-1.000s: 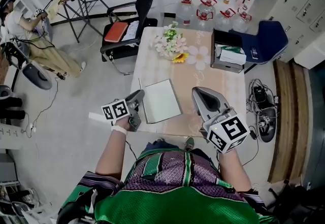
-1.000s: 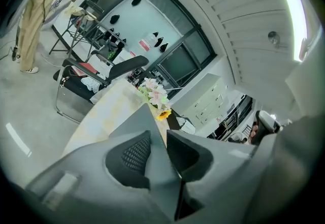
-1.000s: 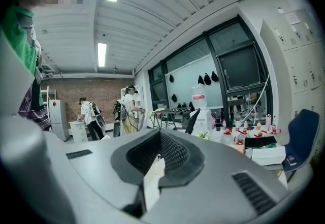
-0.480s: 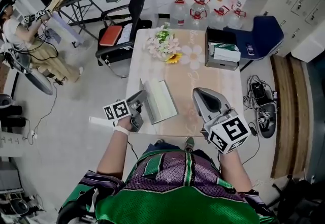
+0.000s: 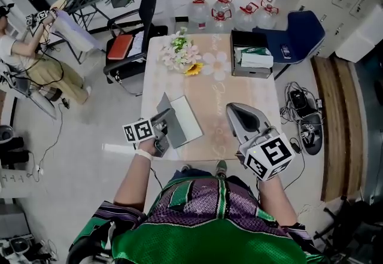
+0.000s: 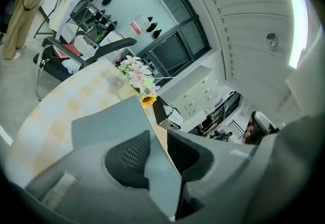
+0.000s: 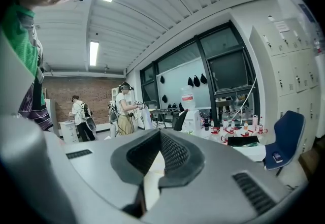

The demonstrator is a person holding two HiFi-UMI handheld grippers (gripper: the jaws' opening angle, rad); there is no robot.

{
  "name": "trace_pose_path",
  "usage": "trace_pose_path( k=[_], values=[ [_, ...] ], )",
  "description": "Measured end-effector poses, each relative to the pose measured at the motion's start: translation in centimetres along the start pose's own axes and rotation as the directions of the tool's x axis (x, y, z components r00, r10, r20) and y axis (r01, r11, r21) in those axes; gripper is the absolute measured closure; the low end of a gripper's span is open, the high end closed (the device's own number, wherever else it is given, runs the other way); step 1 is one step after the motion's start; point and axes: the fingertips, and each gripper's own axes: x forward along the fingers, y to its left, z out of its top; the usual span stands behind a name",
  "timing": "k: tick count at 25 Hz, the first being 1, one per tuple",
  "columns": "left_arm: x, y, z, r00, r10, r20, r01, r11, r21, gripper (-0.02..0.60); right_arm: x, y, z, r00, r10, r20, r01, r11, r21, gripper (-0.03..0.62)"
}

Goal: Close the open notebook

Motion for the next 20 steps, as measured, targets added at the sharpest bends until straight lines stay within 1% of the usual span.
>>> trace_pose_path(
  k=[7, 10, 13, 17, 20],
  values=[
    [2.1, -1.5, -0.8, 0.999, -0.038, -0.03, 0.038, 0.999, 0.016, 0.485, -1.1, -1.4, -0.4, 0.999, -0.032, -0.009, 0.032, 0.999, 0.007, 0.594],
    [3.2, -2.8, -1.3, 0.998, -0.056, -0.042, 0.057, 0.998, 0.016, 0.485, -1.5, -2.3, -0.4, 0.999, -0.033, -0.007, 0.033, 0.999, 0.016, 0.594],
    [3.8, -4.2, -1.7, 0.996, -0.07, -0.054, 0.072, 0.997, 0.033, 0.485, -1.1, -3.1, -0.1, 0.999, -0.036, 0.004, 0.036, 0.999, 0.039, 0.594],
    [3.2, -5.1, -1.7, 0.997, -0.064, -0.049, 0.066, 0.996, 0.057, 0.486, -0.2, -3.2, 1.1, 0.999, -0.019, 0.034, 0.017, 0.999, 0.047, 0.594],
    [2.3, -4.6, -1.7, 0.998, -0.041, -0.049, 0.044, 0.997, 0.067, 0.485, 0.0, -2.8, 1.7, 0.999, -0.003, 0.051, 0.001, 0.999, 0.038, 0.594]
  ],
)
